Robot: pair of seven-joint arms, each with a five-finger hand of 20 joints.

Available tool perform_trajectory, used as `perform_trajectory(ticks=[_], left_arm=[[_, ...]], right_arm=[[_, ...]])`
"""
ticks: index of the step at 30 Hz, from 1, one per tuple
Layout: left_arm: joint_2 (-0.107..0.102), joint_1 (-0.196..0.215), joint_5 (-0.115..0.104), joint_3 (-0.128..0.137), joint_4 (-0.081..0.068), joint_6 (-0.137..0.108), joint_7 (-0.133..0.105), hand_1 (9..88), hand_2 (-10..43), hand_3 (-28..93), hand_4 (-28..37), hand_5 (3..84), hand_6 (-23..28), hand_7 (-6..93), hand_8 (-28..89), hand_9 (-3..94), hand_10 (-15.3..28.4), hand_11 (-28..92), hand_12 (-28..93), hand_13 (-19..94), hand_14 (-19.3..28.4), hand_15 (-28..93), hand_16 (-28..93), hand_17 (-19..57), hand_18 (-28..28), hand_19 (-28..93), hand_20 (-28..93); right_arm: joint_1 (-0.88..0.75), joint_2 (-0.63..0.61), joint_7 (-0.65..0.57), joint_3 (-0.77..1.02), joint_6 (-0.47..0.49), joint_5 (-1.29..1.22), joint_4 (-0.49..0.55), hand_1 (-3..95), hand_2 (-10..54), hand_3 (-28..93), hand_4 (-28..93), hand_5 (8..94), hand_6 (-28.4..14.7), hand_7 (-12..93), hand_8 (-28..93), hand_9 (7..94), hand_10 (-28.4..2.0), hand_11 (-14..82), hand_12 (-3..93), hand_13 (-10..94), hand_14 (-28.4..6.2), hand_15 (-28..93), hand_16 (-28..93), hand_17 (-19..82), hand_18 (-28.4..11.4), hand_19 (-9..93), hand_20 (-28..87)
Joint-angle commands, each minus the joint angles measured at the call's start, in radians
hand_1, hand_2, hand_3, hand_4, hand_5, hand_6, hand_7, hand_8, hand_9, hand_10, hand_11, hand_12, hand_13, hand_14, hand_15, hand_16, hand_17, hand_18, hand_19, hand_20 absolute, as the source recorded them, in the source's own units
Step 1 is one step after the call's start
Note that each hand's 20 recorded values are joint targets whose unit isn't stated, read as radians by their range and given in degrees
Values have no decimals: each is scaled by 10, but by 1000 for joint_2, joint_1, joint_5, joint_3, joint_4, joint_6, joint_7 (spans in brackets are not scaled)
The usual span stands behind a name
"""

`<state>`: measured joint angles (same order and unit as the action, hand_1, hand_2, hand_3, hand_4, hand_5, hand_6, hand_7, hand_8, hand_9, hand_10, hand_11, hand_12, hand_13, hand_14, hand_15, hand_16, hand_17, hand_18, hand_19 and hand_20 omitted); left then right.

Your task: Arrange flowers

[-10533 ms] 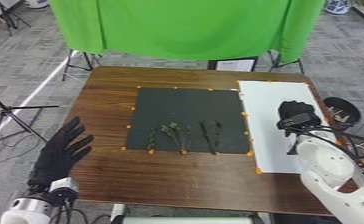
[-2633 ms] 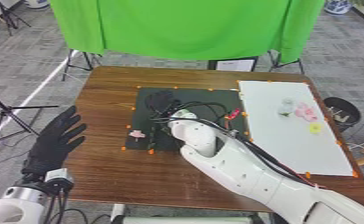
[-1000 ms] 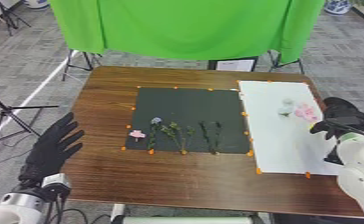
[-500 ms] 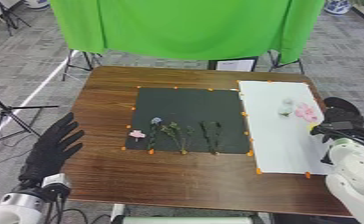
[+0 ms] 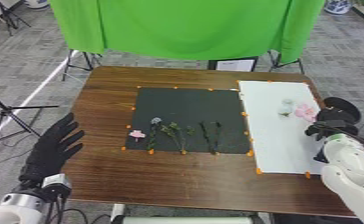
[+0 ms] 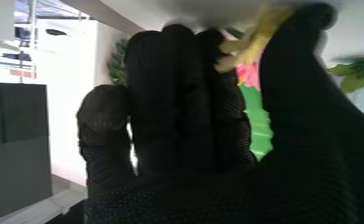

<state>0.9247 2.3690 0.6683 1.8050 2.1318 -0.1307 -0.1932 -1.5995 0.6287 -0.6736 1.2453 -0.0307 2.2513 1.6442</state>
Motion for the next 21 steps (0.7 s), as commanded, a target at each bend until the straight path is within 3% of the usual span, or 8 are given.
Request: perform_trajectory(ticks=[1,7,12,21], left_arm=[[10,16,3,8,5,1,5,255,-14,692,-251,233,29,173,-91,173,104,143,203,137,133,236,44,-140,214,354,106],[13,25,5,15,11,-2,0,255,-13,692,-251,232,28,173,-91,173,104,144,203,136,134,238,45,-140,214,354,106],[14,26,4,15,12,-5,7,255,-13,691,-251,233,29,174,-91,174,104,143,203,136,134,240,44,-140,214,354,106],[11,13,6,-2,11,-5,10,256,-13,691,-249,233,29,174,-91,174,104,144,202,136,134,237,44,-140,214,354,106]], right_arm=[[-43,0,42,38,-86,10,36,512,-92,830,-282,671,16,493,34,847,-46,185,505,736,-45,638,374,352,-198,857,541],[-2,10,104,27,-155,-21,145,515,-95,844,-283,718,8,461,17,875,-43,183,509,760,-43,645,371,370,-205,865,551],[188,75,192,-122,-147,-129,225,509,-95,860,-282,725,6,455,20,879,-46,179,519,761,-42,644,380,371,-206,866,554],[506,303,344,-438,-42,-171,157,513,-95,843,-282,733,11,449,-8,880,-46,176,518,760,-43,646,384,368,-204,867,557]])
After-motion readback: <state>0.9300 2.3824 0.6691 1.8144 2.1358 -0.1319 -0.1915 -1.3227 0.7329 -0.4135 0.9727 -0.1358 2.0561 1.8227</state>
